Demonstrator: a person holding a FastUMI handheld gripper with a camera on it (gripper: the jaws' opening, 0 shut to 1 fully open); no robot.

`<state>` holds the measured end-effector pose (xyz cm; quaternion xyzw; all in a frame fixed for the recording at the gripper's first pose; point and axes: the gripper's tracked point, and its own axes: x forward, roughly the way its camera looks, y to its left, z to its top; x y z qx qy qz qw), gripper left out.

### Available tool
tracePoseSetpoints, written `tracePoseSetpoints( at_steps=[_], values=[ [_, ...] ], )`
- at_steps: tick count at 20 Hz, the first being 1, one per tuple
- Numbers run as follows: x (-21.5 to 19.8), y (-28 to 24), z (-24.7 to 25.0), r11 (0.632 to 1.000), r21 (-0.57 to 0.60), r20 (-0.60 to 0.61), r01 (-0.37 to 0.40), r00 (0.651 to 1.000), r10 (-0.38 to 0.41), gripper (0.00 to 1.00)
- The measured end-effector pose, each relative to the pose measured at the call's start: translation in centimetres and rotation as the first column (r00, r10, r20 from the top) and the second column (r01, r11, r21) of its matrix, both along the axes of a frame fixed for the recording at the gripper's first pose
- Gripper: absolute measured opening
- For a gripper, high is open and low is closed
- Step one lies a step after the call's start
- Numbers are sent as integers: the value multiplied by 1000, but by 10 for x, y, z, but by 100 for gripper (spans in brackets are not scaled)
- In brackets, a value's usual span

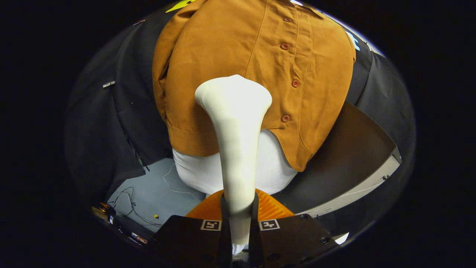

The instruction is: Iron the clothes twice with a garment steamer, once on the left side and once on the right side.

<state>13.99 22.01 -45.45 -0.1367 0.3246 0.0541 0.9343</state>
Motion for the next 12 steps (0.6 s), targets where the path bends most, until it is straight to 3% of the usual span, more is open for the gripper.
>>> tracePoseSetpoints(
  at_steps=[12],
  values=[
    [-17, -28, 116, 996, 88, 166, -22, 986, 7, 21]
  ],
)
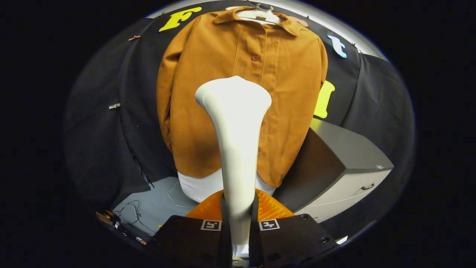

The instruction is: Iron the clothes twice with a garment steamer, once on the left side and once on the right side.

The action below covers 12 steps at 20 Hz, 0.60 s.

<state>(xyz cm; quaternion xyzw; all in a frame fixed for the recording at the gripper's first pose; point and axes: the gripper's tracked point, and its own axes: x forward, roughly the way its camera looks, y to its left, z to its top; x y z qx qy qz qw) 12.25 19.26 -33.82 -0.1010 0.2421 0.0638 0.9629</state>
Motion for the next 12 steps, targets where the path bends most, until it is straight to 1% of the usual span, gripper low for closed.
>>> tracePoseSetpoints(
  at_steps=[4, 8, 12],
  values=[
    [-2, -11, 67, 999, 48, 93, 5, 996, -9, 22],
    [3, -32, 136, 996, 89, 203, 8, 979, -25, 21],
    [8, -54, 179, 993, 116, 246, 32, 967, -60, 21]
  ],
)
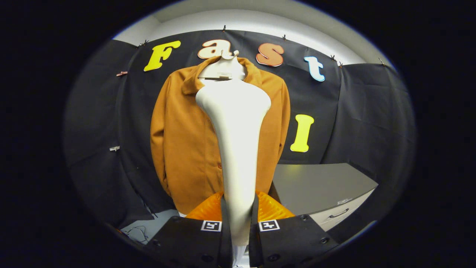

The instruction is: Iron the clothes twice with a garment steamer, once on the left side and once on the right side.

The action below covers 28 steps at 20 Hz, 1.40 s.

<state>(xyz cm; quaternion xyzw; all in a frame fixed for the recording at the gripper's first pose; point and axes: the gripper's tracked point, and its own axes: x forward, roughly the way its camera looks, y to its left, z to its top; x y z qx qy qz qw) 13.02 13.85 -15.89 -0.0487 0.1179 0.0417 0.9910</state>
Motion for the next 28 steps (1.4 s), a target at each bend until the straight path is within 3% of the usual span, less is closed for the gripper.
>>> tracePoseSetpoints(
  at_steps=[13, 28],
  values=[
    [-7, -66, 84, 992, 77, 86, 104, 990, -110, 21],
    [-13, -87, 84, 989, 110, 78, 97, 991, -106, 21]
  ],
)
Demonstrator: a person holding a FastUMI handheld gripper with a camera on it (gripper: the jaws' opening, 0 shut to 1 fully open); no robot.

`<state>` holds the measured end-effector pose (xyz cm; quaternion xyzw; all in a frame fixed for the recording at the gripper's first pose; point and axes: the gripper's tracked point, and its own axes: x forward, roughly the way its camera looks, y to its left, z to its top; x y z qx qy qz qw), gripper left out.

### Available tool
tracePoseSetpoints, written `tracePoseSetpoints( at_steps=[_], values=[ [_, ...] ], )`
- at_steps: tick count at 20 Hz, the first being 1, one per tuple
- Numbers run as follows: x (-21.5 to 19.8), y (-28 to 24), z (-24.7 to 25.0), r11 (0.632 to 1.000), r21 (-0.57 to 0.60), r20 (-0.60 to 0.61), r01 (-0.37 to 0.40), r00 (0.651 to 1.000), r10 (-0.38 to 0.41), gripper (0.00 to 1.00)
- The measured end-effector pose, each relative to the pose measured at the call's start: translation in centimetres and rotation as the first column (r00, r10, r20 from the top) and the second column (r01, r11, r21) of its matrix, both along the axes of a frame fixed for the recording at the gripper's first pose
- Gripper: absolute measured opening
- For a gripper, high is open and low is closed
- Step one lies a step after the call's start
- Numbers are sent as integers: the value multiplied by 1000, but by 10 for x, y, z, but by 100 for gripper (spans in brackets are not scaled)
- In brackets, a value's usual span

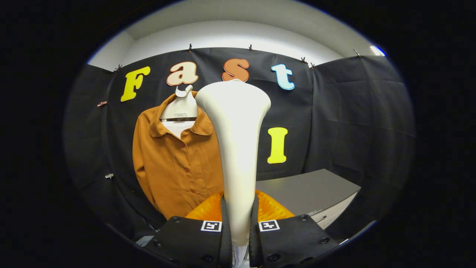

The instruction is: Iron the clothes twice with a garment steamer, once on the left side and once on the right side.

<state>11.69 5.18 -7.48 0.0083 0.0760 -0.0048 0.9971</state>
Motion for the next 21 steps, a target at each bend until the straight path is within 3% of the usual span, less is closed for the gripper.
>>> tracePoseSetpoints(
  at_steps=[21],
  values=[
    [-6, 11, -6, 999, -13, -8, -37, 999, 37, 21]
  ],
)
